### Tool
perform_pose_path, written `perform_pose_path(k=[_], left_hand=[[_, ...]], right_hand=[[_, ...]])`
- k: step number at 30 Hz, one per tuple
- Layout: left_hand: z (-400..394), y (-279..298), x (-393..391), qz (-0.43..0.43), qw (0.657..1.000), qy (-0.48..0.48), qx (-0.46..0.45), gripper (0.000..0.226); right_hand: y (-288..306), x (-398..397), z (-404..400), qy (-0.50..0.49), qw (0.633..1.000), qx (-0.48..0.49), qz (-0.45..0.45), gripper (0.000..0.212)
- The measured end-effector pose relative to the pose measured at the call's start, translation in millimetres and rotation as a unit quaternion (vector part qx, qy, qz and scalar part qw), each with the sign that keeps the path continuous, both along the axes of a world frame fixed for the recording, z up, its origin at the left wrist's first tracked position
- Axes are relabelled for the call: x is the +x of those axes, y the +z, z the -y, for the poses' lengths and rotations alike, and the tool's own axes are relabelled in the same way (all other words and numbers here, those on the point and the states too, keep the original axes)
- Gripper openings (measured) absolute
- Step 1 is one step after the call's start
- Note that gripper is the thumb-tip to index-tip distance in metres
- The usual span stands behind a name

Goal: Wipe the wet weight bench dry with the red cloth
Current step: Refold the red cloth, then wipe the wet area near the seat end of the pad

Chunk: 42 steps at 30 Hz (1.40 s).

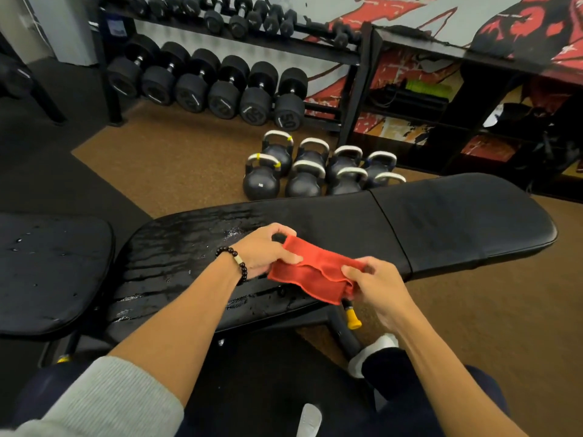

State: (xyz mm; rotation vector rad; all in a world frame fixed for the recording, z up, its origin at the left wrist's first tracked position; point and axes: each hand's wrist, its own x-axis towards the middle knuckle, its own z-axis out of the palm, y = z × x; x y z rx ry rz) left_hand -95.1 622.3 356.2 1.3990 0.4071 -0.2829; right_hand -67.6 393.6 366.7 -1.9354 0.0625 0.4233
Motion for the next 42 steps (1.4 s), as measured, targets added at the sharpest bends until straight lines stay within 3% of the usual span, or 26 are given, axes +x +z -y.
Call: perform_pose_path(k=[3, 5, 7, 10, 14, 16, 19, 22, 26, 30, 32, 35, 37, 42], left_hand=[[12.1, -3.2, 22.8, 0.082, 0.973, 0.023, 0.215, 0.028], [23.7, 3.0, 39.6, 0.146, 0.964, 0.029, 0.223, 0.02], [31.7, 4.6, 52.6, 0.176, 0.952, 0.006, 0.25, 0.014], [28.6, -3.1, 52.7, 0.171, 0.933, 0.042, 0.312, 0.013], [11.8, -14.4, 35.8, 0.135, 0.922, 0.103, 0.349, 0.01], [5.1, -20.0, 28.2, 0.122, 0.914, 0.098, 0.375, 0.013], [-5.0, -29.1, 16.3, 0.096, 0.906, 0.091, 0.402, 0.016], [-16.9, -35.8, 3.5, 0.083, 0.899, 0.088, 0.422, 0.017], [-27.7, -44.3, -8.3, 0.067, 0.893, 0.095, 0.434, 0.013], [-30.4, -52.1, -16.8, 0.036, 0.889, 0.034, 0.455, 0.009], [-32.8, -53.7, -20.3, 0.007, 0.88, 0.002, 0.474, 0.025], [-38.1, -53.3, -25.6, -0.037, 0.877, -0.066, 0.474, 0.05], [-40.6, -53.4, -28.1, -0.059, 0.87, -0.12, 0.475, 0.065], [-51.3, -61.2, -27.0, -0.06, 0.859, -0.166, 0.48, 0.076]], right_hand=[[-0.5, -9.8, 9.6, -0.032, 0.999, 0.022, -0.026, 0.013], [0.5, -12.0, 16.6, -0.032, 0.999, -0.016, -0.002, 0.026], [-0.4, -10.1, 24.9, 0.009, 0.986, -0.157, 0.054, 0.038], [-5.1, -2.8, 29.5, 0.062, 0.91, -0.374, 0.169, 0.043], [-13.2, 14.7, -17.0, 0.126, 0.861, -0.33, 0.367, 0.024], [-27.2, 28.5, -43.5, 0.184, 0.843, -0.324, 0.388, 0.019], [-57.8, 40.8, -55.5, 0.268, 0.802, -0.403, 0.349, 0.051], [-77.5, 27.8, -33.6, 0.273, 0.75, -0.456, 0.394, 0.055], [-72.2, 42.8, -11.1, 0.228, 0.753, -0.478, 0.39, 0.049], [-72.9, 42.2, -65.7, 0.16, 0.769, -0.487, 0.381, 0.05], [-86.1, 11.9, -82.0, 0.234, 0.756, -0.459, 0.404, 0.052], [-85.3, -2.2, -52.6, 0.365, 0.696, -0.438, 0.436, 0.049], [-73.2, 19.6, -28.8, 0.368, 0.683, -0.452, 0.439, 0.049], [-68.6, 55.0, -58.8, 0.191, 0.787, -0.488, 0.327, 0.055]])
